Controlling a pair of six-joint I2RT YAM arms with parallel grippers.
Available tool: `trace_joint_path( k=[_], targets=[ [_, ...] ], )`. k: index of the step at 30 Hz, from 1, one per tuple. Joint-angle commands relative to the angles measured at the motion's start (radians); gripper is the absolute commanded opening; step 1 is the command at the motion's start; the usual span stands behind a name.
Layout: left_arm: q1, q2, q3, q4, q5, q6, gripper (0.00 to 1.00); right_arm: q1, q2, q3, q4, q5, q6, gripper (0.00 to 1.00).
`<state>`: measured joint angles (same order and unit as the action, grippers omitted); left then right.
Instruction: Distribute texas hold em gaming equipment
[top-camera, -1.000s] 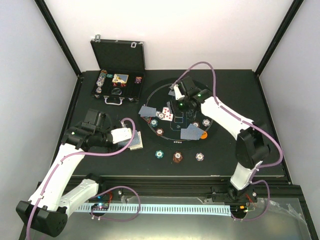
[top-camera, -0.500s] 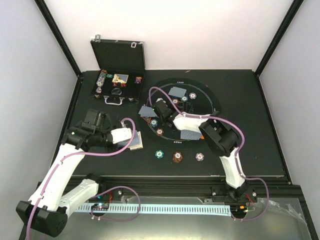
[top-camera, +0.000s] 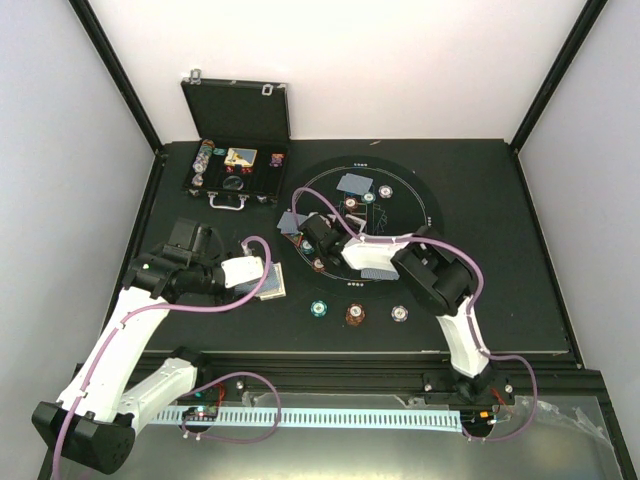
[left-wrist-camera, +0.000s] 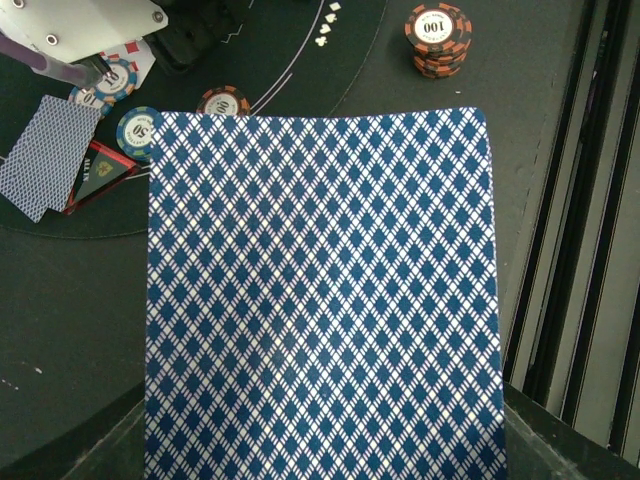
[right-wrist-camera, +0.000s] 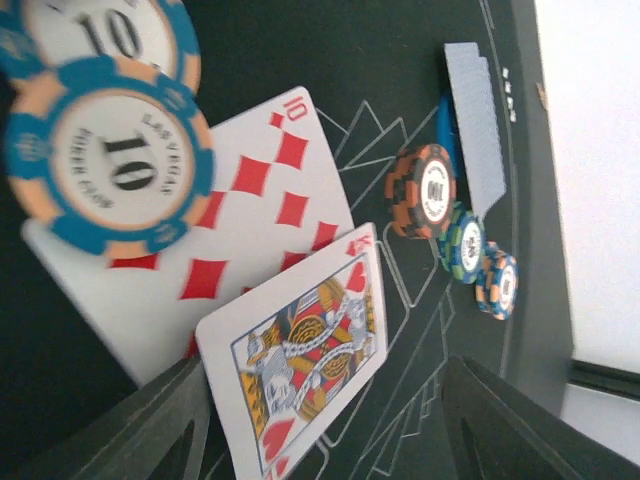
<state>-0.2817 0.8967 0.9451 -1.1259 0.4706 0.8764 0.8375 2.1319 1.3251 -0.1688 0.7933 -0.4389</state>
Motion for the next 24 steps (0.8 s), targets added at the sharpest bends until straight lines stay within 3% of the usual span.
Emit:
trace_joint_path(
  k=[1, 7, 11, 18, 24],
  targets=[
    [-0.002, -0.005, 0.050, -0.027, 0.018, 0.002, 0.02, 0.007, -0.085, -0.010, -0.111, -0.129, 0.112, 0.66],
    [-0.002, -0.005, 0.050, -0.031, 0.027, 0.007, 0.02, 0.006, -0.177, -0.035, -0.198, -0.264, 0.202, 0.74],
    [-0.002, -0.005, 0.051, -0.027, 0.028, 0.007, 0.01, -0.030, -0.258, -0.012, -0.267, -0.412, 0.349, 0.77],
    [-0.002, -0.006, 0.047, -0.024, 0.024, 0.010, 0.02, -0.294, -0.284, 0.040, -0.369, -0.915, 0.724, 0.75],
    [-0.002, -0.004, 0.050, -0.018, 0.026, 0.006, 0.02, -0.431, -0.172, 0.060, -0.368, -1.166, 0.840, 0.67]
  ],
)
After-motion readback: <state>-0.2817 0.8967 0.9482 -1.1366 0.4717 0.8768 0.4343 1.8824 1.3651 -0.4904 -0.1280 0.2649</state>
